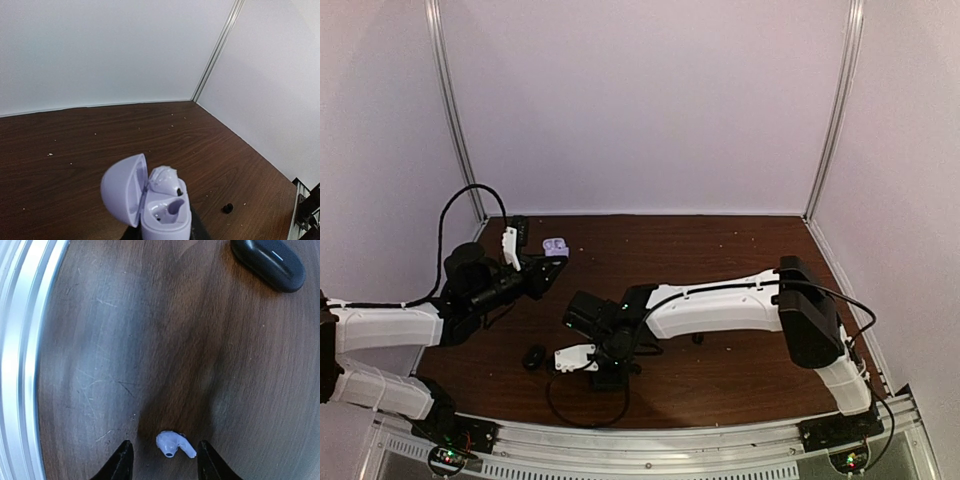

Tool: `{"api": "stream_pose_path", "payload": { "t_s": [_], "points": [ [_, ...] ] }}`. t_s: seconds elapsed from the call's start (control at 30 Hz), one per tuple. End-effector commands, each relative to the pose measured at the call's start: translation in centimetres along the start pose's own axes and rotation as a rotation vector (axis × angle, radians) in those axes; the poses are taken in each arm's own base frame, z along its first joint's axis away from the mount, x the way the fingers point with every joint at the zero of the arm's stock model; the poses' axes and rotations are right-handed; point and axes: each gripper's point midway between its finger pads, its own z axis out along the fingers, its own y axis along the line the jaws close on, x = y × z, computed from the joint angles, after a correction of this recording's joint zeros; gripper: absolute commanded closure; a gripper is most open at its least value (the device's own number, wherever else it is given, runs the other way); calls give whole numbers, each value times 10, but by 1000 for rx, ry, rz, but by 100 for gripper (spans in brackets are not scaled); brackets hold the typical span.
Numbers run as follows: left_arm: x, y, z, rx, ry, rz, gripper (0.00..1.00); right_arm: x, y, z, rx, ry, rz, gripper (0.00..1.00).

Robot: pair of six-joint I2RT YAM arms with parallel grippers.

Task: Insert the wireless bluetooth earbuds into the charging case
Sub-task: Move the left earbud to the corner of the board.

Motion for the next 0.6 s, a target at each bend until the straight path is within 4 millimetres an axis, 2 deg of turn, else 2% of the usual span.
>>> {"api": "stream_pose_path", "payload": {
  "t_s": [0.0,0.13,0.3,0.43,0.57],
  "points": [
    [-10,-4,0,25,-45,7,100,-3,-4,8,14,4,-11,58],
    [-9,-3,0,23,-42,7,100,4,-2,16,6,34,-8,66],
    [-10,-2,1,20,-42,9,100,17,1,15,3,67,17,77],
    [-9,-2,2,17,-41,11,100,34,4,11,6,90,61,86],
    [-8,-1,3,16,-35,11,100,59,8,4,12,130,119,90]
  ]
}}
